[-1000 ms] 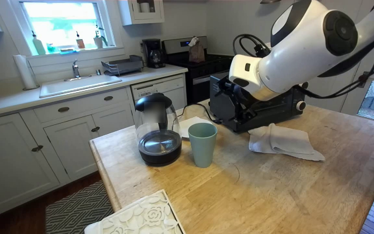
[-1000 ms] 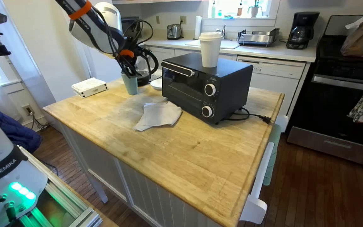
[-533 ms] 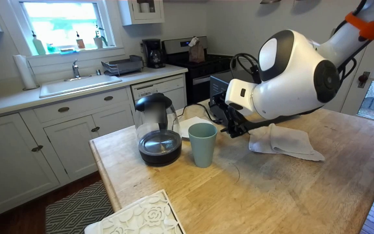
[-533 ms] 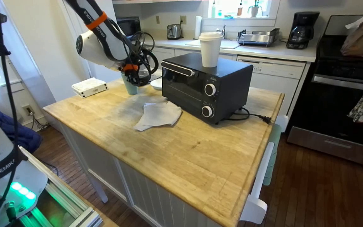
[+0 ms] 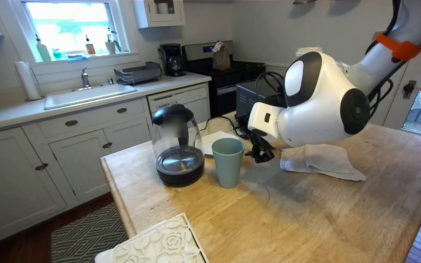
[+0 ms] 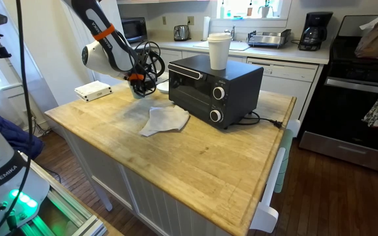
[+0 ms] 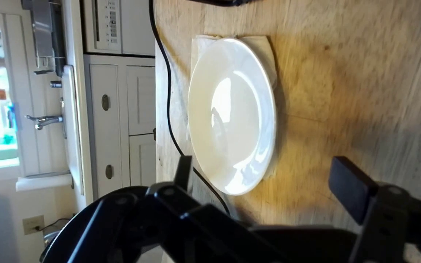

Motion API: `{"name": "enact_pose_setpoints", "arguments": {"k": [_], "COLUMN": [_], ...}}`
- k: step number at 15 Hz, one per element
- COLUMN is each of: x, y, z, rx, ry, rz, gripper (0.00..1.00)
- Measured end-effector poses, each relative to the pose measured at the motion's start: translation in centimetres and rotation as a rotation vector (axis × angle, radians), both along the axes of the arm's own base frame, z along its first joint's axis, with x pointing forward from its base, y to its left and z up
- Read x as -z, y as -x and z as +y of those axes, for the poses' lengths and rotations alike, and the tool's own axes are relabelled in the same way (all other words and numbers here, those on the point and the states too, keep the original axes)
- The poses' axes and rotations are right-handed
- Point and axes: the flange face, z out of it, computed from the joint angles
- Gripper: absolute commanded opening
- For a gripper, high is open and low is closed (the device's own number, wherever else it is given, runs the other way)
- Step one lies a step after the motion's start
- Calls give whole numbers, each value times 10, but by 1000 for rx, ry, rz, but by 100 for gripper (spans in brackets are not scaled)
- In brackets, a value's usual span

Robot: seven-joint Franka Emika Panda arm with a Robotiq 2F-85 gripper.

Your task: Pick up the white saucer plate and put it on top of the oven

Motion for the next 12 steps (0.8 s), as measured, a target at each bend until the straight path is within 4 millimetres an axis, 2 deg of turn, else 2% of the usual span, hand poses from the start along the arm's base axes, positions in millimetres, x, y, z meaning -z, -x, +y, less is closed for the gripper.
{"name": "enact_pose_setpoints", "arguments": {"k": [5, 12], "x": [0, -2], "y": [-8, -12], "z": [-7, -6], "rx": [12, 10], "ry": [-15, -18], "rz": [8, 2], "gripper": [100, 100]}}
